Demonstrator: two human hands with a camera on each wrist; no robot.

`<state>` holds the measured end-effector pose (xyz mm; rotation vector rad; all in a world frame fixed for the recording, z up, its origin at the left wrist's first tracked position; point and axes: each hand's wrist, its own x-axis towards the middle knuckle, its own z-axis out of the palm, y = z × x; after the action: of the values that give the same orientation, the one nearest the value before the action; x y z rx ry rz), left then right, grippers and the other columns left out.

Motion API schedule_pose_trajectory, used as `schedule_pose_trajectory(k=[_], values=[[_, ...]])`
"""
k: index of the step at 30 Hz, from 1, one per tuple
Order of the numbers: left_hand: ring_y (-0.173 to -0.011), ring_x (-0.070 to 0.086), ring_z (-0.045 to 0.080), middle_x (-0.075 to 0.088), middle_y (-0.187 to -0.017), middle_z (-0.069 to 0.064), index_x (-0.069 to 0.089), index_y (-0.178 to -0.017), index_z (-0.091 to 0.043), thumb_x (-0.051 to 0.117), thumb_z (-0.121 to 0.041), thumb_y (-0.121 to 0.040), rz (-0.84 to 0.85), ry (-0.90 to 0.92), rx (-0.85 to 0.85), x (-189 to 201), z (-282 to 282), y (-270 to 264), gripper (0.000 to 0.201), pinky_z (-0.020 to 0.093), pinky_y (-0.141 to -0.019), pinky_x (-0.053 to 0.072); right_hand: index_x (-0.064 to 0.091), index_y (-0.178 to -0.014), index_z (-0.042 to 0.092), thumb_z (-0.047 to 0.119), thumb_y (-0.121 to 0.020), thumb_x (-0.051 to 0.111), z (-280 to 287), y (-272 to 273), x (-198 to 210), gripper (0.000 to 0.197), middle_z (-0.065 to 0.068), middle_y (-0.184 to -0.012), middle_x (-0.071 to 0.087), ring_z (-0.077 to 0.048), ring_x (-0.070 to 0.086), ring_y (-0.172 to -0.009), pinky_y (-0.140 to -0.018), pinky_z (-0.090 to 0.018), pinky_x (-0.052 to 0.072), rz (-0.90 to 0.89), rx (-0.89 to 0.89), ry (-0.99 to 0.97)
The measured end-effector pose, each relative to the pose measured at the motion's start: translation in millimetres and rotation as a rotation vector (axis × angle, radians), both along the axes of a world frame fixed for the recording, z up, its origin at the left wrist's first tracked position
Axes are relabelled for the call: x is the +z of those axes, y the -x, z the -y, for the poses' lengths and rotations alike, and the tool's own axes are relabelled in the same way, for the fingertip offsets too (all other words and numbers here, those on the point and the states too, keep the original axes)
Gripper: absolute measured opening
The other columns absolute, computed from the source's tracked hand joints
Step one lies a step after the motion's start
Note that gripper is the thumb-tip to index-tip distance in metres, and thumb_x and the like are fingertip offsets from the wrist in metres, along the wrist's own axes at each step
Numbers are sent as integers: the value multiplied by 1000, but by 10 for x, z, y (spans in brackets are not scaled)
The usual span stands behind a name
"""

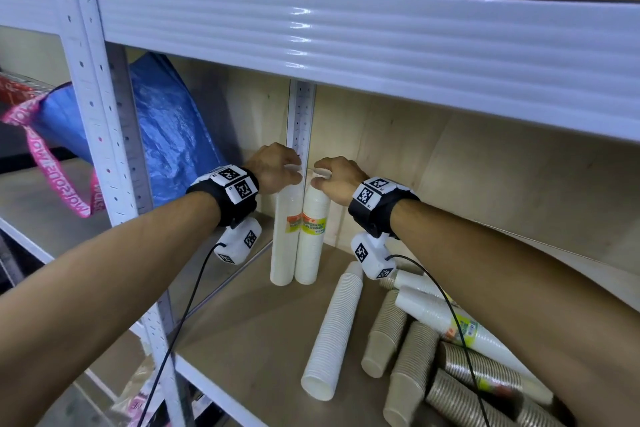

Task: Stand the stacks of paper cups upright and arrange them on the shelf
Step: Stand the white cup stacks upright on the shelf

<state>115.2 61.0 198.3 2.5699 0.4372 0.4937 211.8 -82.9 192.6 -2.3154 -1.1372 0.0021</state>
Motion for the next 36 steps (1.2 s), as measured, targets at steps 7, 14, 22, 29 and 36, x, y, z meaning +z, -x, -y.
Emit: schedule_pose_trajectory(k=[7, 14, 22, 29, 36], values=[[-115, 57, 22, 60, -132, 3, 64, -126, -18, 69, -36, -85, 3, -3, 5, 4, 1, 0, 45, 38, -96, 49, 57, -132, 15, 38, -84, 69, 27, -21, 53, 54, -6, -129, 60, -25, 57, -117, -88, -28, 46, -2, -42, 20], [-111, 59, 21, 62, -129, 2, 66, -120, -19, 70, -30, -85, 18, 18, 4, -4, -1, -19, 37, 33, -92, 49, 69, -108, 11, 31, -82, 71, -9, -18, 70, 33, -3, -105, 68, -21, 63, -92, -69, -28, 47, 12, -38, 25], [-114, 58, 20, 62, -130, 2, 65, -124, -16, 71, -34, -85, 49, 39, 7, -9, 14, -37, 44, 30, -88, 45, 64, -116, 9, 33, -83, 71, 18, -35, 71, 41, 0, -101, 58, -18, 56, -92, -73, -26, 43, 15, -47, 2], [-120, 55, 20, 60, -133, 2, 67, -122, -16, 69, -20, -86, 54, 38, -5, 0, 53, -46, 36, 30, -95, 44, 67, -109, 10, 32, -82, 72, -17, -33, 52, 35, -3, -101, 65, -19, 59, -87, -60, -24, 39, 34, -48, 14], [-120, 55, 21, 60, -133, 2, 67, -122, -18, 69, -21, -86, 25, 34, -16, 20, 52, -40, 36, 32, -97, 45, 67, -110, 11, 32, -82, 72, 9, -17, 55, 36, 0, -99, 62, -19, 58, -88, -63, -25, 40, 32, -52, 13]])
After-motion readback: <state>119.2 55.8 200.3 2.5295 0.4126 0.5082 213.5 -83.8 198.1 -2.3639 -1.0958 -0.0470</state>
